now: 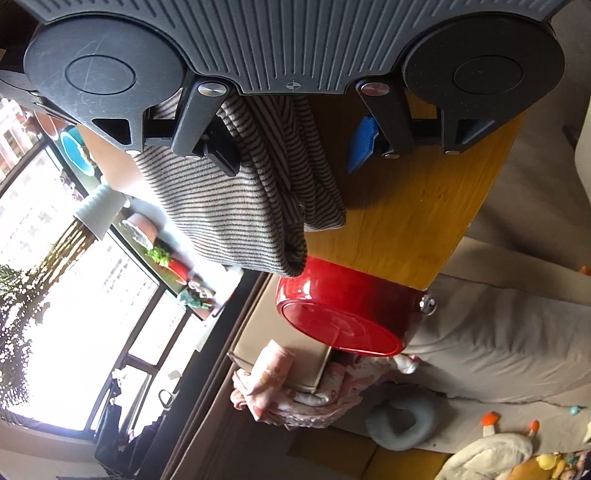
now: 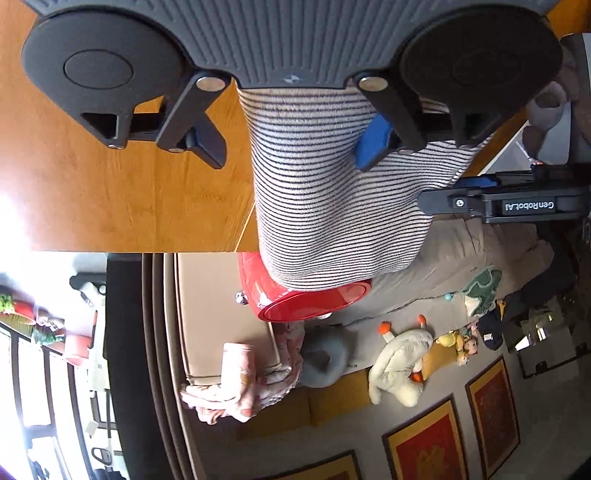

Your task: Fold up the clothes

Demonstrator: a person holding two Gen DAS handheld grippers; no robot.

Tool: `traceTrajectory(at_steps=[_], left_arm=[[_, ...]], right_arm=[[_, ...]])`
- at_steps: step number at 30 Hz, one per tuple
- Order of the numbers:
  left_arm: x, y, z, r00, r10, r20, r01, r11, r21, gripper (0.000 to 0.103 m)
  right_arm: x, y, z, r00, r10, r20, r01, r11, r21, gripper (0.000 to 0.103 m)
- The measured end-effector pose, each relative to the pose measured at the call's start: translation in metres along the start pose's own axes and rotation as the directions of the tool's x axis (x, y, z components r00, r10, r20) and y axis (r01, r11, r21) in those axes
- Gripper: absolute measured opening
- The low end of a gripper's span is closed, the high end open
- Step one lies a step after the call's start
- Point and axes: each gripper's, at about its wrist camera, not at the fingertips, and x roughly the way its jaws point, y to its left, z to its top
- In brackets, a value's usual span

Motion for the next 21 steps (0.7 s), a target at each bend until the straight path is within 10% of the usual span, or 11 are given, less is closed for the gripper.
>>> traceTrajectory(at_steps=[2,11,21], left_arm=[[-0.018,-0.004,-0.008,1.0,0.016,0.016,-0.016,1.0,-0.002,0.068],[-0.082,-0.05,-0.104,0.989,0.145,-0.037,-0.146,0.989,-0.005,0.103],[-0.085,-0.098,-0.145,0.922,0.386,-0.018,-0.377,0.908,0.183,0.103]], right_arm=[[-0.013,0.001,-0.003,1.0,-0.011,-0.001,0.011,1.0,-0.012,0.103],[-0.077,0.016,-0.053,0.985,-0.149,-0.085,0.137,0.982,-0.127,0.103],[-0.084,0.005,-0.079,0.956,-0.263,-0.132,0.251,0.962,-0.103,0.103]])
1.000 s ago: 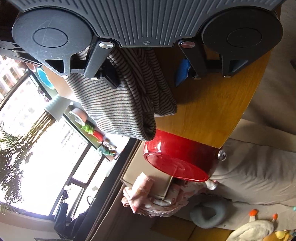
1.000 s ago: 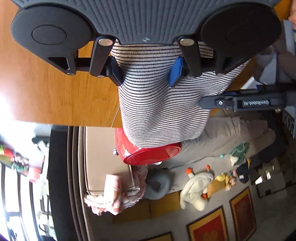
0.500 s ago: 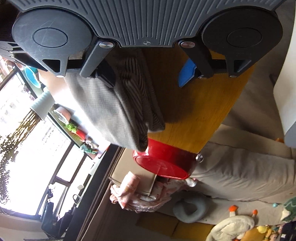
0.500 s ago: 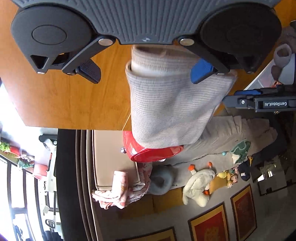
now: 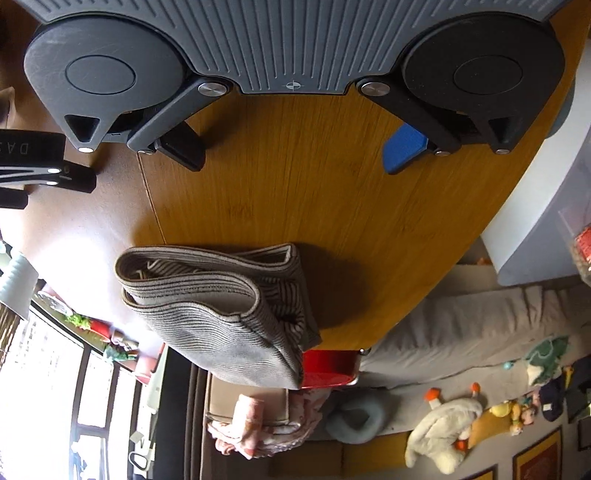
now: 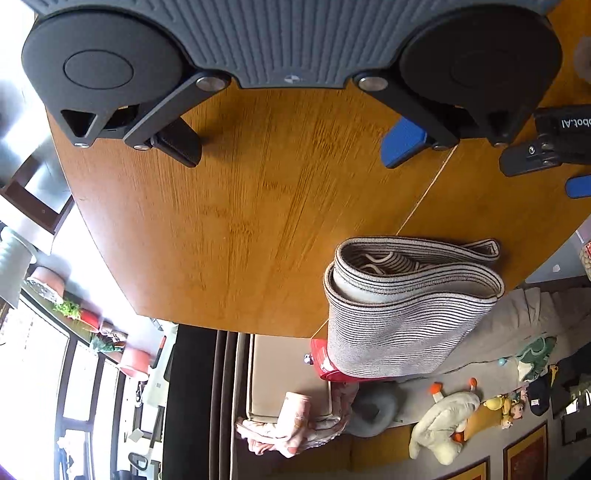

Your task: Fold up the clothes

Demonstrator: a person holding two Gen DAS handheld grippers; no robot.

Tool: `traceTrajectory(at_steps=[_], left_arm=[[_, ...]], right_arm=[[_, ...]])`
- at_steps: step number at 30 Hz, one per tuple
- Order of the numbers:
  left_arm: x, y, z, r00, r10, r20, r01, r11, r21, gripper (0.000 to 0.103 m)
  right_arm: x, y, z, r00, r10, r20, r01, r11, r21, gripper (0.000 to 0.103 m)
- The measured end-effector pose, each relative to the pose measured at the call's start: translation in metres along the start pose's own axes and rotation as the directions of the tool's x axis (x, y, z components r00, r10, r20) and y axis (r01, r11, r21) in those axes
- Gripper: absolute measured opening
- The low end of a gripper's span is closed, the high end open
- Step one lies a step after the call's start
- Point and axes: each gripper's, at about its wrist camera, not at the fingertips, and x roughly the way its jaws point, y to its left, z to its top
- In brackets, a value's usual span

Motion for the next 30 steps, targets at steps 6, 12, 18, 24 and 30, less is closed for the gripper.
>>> traceTrajectory(at_steps=[6,12,18,24,30], left_arm=[[0.0026,-0.0061,0.0024,0.999,0.04,0.006,-0.04,0.999,-0.018,0.103],[0.0042,-0.0066,0.0037,0.999,0.043,0.007,-0.042,0.999,-0.019,0.103],[0.0076,-0.0067,0.005,0.999,0.043,0.008,-0.043,0.999,-0.022,0.103],[0.0078,-0.0072,0.0053,0.999,0.047,0.008,-0.046,0.999,-0.019,0.103],[0.0078,-0.0067,0.0052,0.999,0.046,0.009,-0.046,0.999,-0.022,0.103]], right_arm=[[0.0014,-0.0006,-0.0017,1.0,0.008,0.007,-0.008,1.0,-0.005,0.103],[0.0015,0.0003,-0.0026,1.0,0.009,0.008,-0.009,1.0,-0.003,0.103],[0.0016,0.0001,-0.0028,1.0,0.01,0.01,-0.01,1.0,-0.002,0.103],[0.0029,0.0001,-0.0032,1.0,0.012,0.011,-0.012,1.0,-0.001,0.103],[0.0021,-0.0006,-0.0035,1.0,0.013,0.011,-0.013,1.0,-0.001,0.103]])
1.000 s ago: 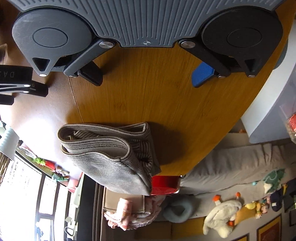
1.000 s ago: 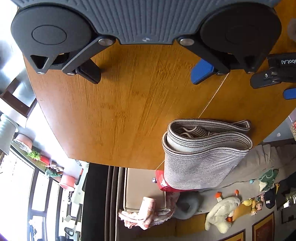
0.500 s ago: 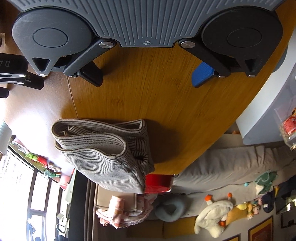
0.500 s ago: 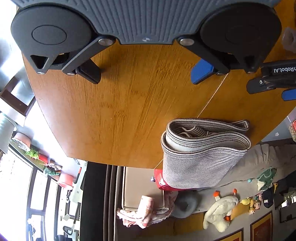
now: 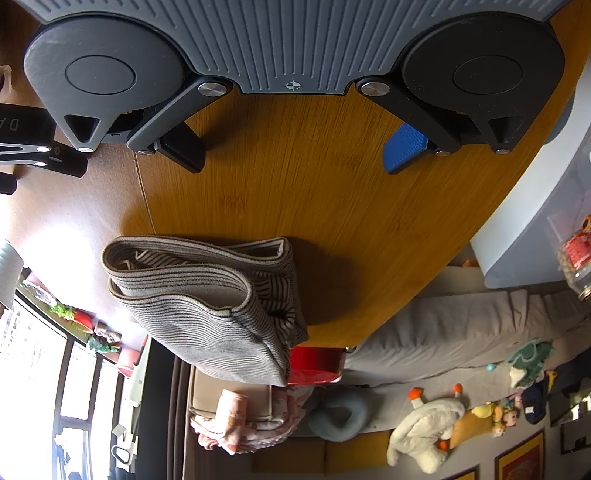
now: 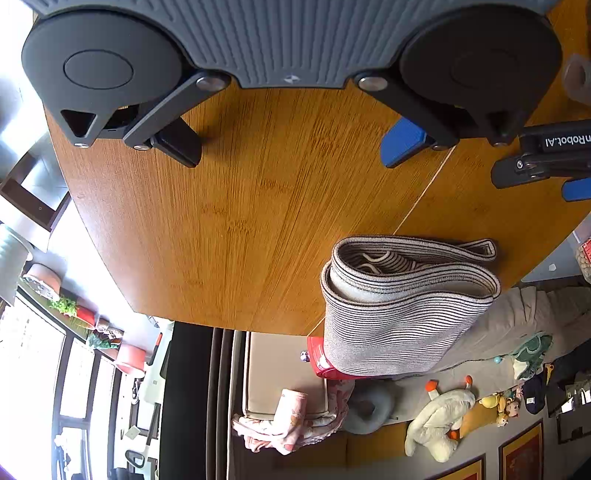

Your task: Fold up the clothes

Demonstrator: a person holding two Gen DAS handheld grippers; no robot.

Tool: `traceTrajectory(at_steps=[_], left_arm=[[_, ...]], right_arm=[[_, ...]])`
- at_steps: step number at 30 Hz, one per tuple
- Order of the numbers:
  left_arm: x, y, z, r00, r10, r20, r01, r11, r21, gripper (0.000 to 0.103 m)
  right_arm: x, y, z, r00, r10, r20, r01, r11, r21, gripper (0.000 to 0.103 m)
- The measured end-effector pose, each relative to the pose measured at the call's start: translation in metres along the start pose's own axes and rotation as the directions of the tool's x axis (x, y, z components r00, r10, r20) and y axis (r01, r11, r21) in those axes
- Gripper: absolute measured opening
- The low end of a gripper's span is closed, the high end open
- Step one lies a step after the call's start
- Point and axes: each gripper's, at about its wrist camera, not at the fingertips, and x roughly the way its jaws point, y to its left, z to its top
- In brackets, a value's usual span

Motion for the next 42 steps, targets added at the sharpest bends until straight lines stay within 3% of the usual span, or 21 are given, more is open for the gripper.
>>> traceTrajectory(at_steps=[42], left_arm=[[-0.0003,0.0007,-0.0001,1.0,-0.002,0.0,0.002,1.0,-0.001,0.103]], right_arm=[[0.001,0.0002,0.0002,1.0,0.0,0.001,0.0,1.0,0.001,0.103]])
